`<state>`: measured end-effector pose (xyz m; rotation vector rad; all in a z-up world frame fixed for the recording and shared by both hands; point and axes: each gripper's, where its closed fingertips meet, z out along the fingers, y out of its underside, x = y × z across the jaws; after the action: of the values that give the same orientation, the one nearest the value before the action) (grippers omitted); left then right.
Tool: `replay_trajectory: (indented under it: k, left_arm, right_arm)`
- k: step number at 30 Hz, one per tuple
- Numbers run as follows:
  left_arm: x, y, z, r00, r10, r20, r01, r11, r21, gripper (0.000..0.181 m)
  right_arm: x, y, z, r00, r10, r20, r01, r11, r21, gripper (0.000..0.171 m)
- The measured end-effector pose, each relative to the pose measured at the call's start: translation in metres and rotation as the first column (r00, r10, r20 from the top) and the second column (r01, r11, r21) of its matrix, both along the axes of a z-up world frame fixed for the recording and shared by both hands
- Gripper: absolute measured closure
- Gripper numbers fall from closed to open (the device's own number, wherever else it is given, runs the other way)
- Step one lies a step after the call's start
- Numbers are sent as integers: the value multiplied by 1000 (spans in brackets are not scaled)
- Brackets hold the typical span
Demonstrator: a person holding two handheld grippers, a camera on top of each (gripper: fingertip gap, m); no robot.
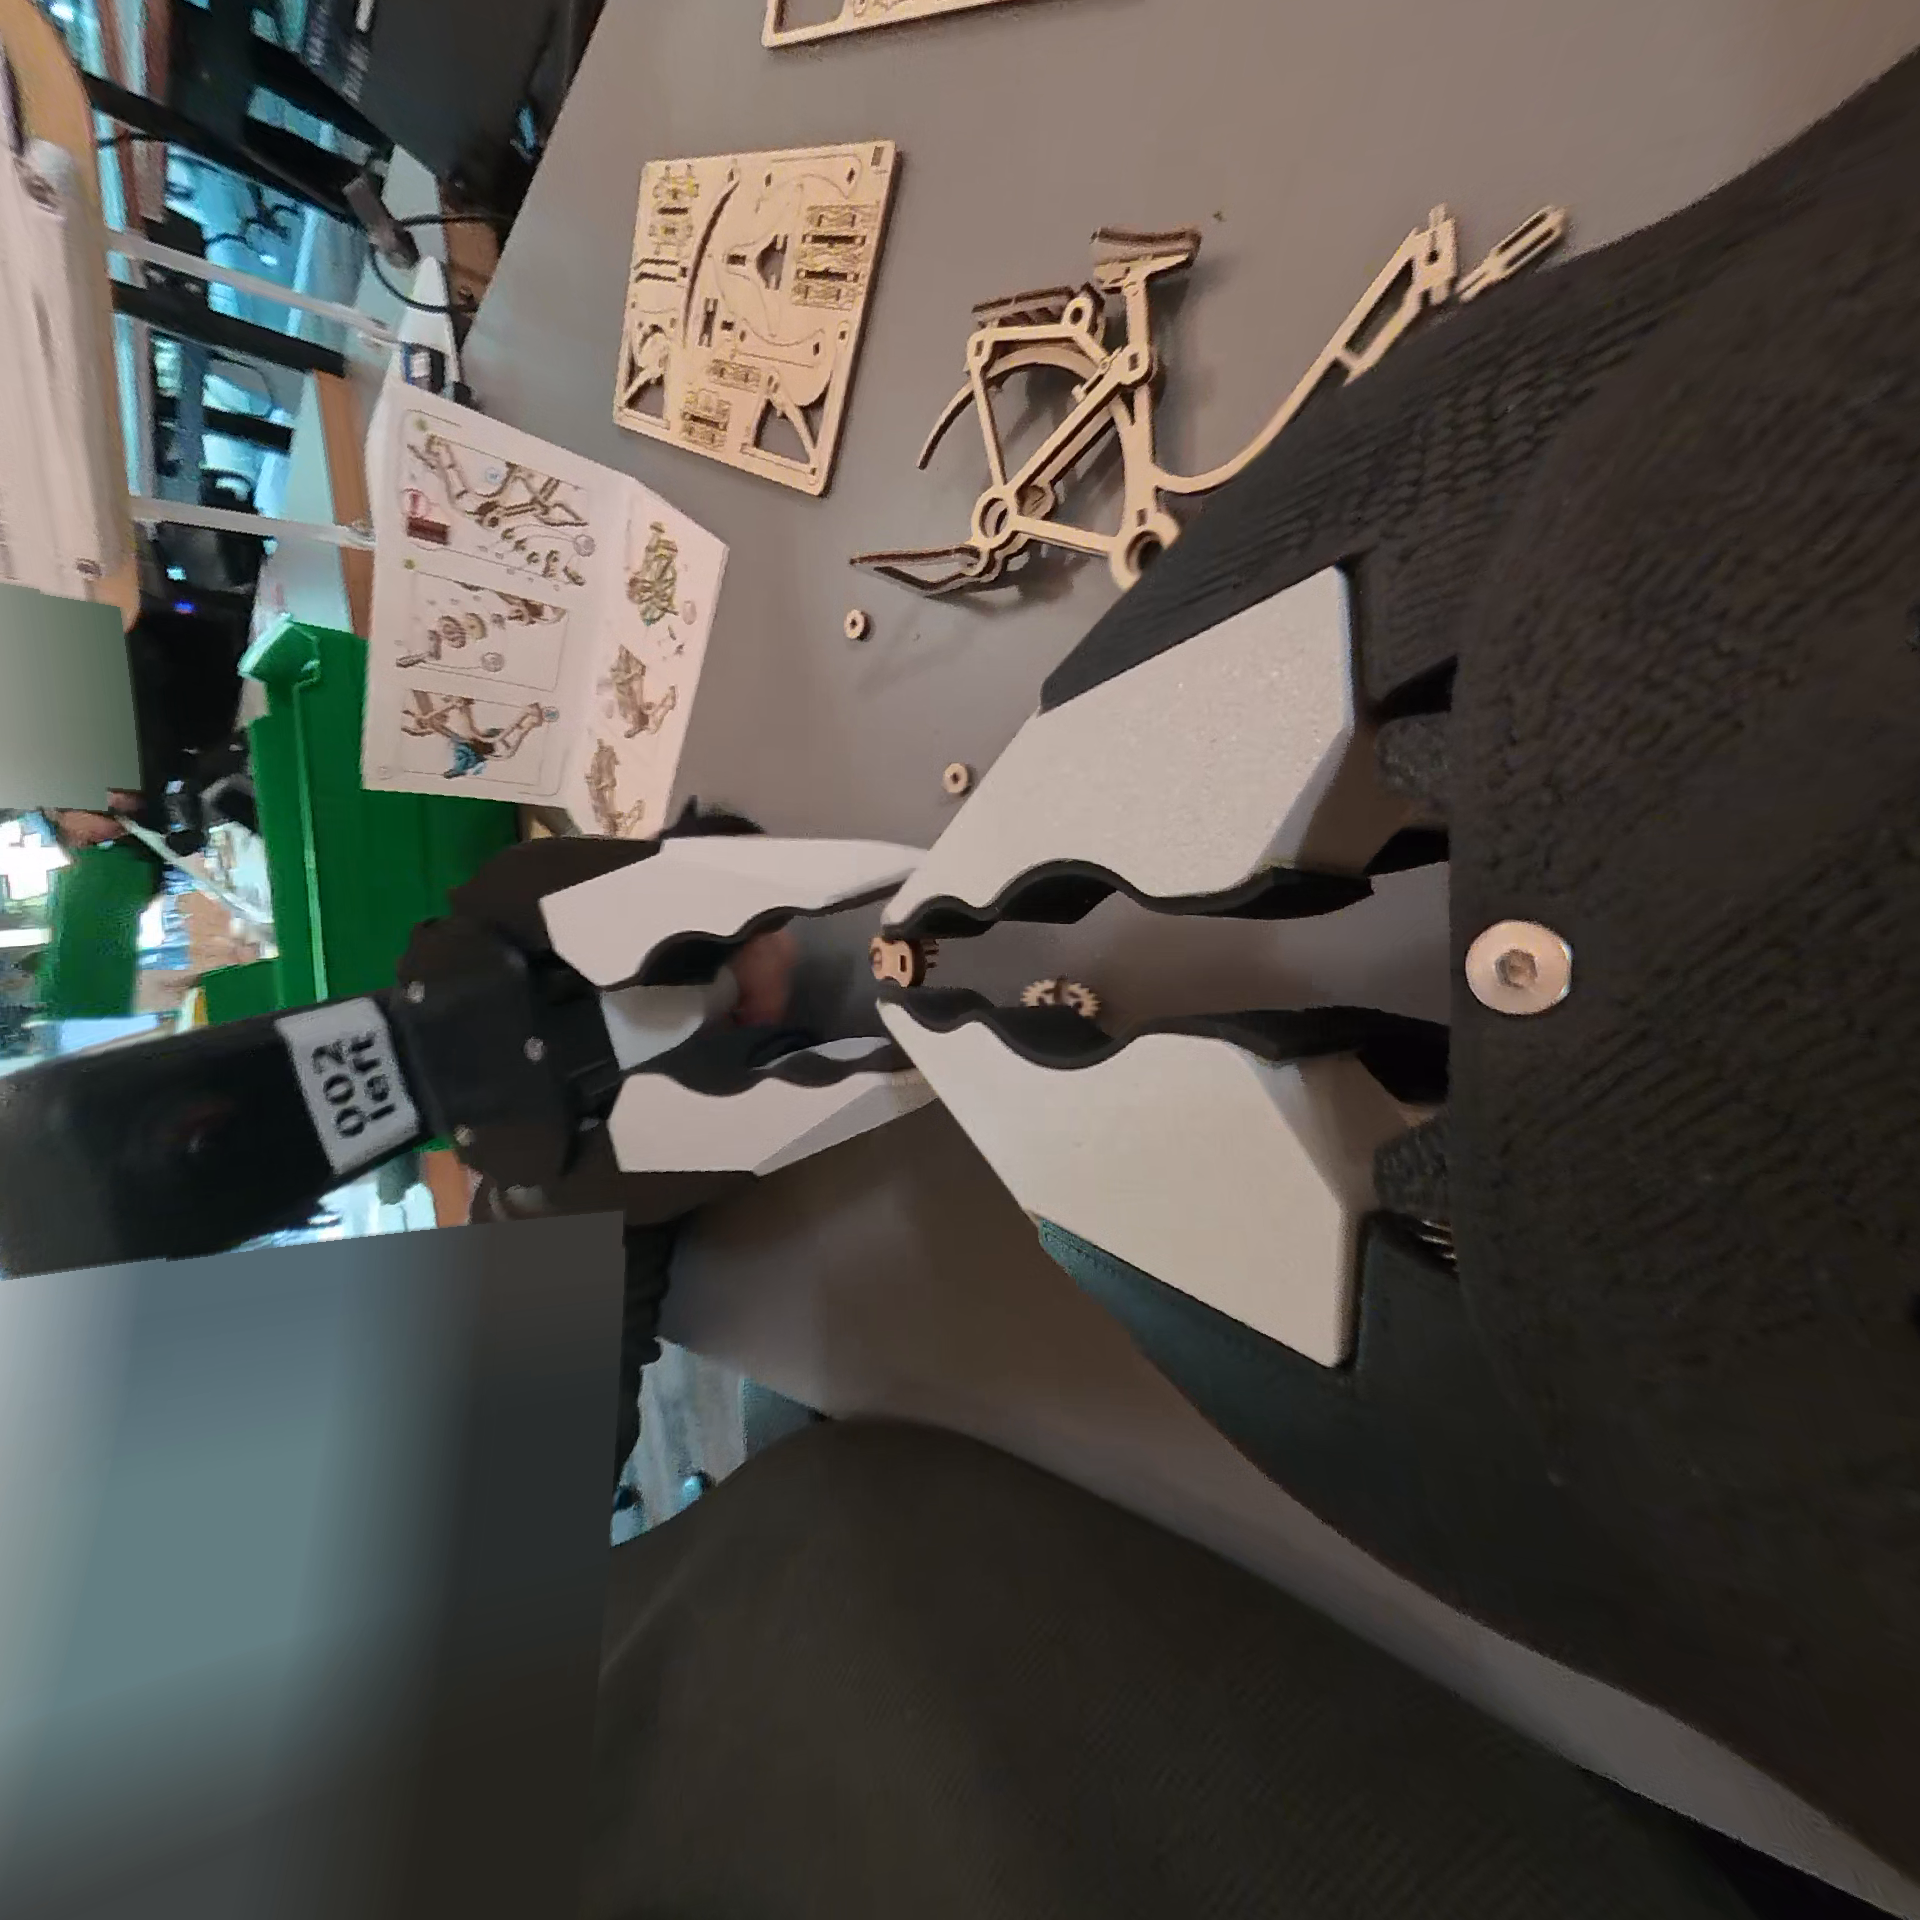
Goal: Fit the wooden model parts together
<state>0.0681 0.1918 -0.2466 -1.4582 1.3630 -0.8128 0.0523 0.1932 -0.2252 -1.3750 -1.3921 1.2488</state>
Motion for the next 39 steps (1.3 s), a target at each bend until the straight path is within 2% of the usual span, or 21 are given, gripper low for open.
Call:
replay_trajectory:
  k: [5, 9, 11, 13, 15, 17, 19, 21, 27, 29, 31, 32, 33, 35, 37, 39]
  left_arm:
    - [-4, 1, 15, 995, -1, 96, 2, 1000, -3, 175]
    - [-5, 3, 20, 993, 8, 117, -8, 1000, -4, 176]
    - [-8, 10, 21, 991, 54, 123, -53, 999, -12, 176]
    - [-11, 17, 22, 985, 102, 137, -92, 993, -78, 177]
    - [-12, 19, 26, 975, 130, 178, -94, 976, -199, 177]
    - [-11, 18, 27, 970, 131, 203, -64, 950, -307, 177]
    - [-10, 16, 25, 971, 122, 205, -40, 930, -365, 177]
    - [-10, 14, 24, 973, 113, 200, -23, 916, -402, 177]
    - [-6, 6, 19, 981, 76, 181, 13, 894, -448, 177]
    - [-4, 2, 16, 983, 56, 173, 30, 888, -459, 176]
    - [-4, 3, 19, 978, 58, 200, 38, 894, -446, 172]
    - [-5, 4, 21, 976, 61, 209, 36, 902, -431, 159]
    - [-6, 7, 21, 977, 72, 200, 16, 912, -410, 145]
    - [-10, 9, 21, 983, 63, 172, 0, 939, -344, 138]
    - [-14, 9, 21, 987, 50, 153, -2, 955, -297, 138]
    - [-15, 3, 17, 992, 10, 122, 26, 957, -289, 138]
  right_arm:
    - [0, -2, 6, 998, 12, -54, -10, 999, 35, 164]
    - [-1, -1, 8, 998, -4, -68, 8, 998, 58, 164]
    - [-1, 5, 11, 995, -49, -84, 57, 994, 92, 162]
    - [2, 14, 16, 988, -113, -107, 131, 975, 182, 156]
    - [4, 21, 20, 976, -180, -120, 211, 914, 348, 153]
    - [5, 24, 21, 966, -229, -119, 256, 800, 542, 154]
    - [3, 19, 20, 966, -233, -108, 241, 675, 697, 158]
    - [2, 14, 17, 972, -221, -84, 202, 591, 781, 160]
    - [1, 7, 6, 982, -190, -20, 116, 512, 851, 158]
    - [1, 7, 4, 982, -189, -6, 100, 490, 866, 168]
    - [2, 7, 1, 983, -181, 18, 81, 520, 851, 170]
    - [3, 7, -2, 984, -170, 46, 58, 556, 829, 170]
    - [5, 7, -10, 983, -150, 100, 11, 604, 797, 170]
    - [14, 8, -34, 959, -83, 271, -131, 717, 684, 170]
    - [27, -3, -54, 909, 69, 412, -295, 804, 516, 170]
    - [36, -18, -63, 845, 245, 476, -438, 828, 350, 170]
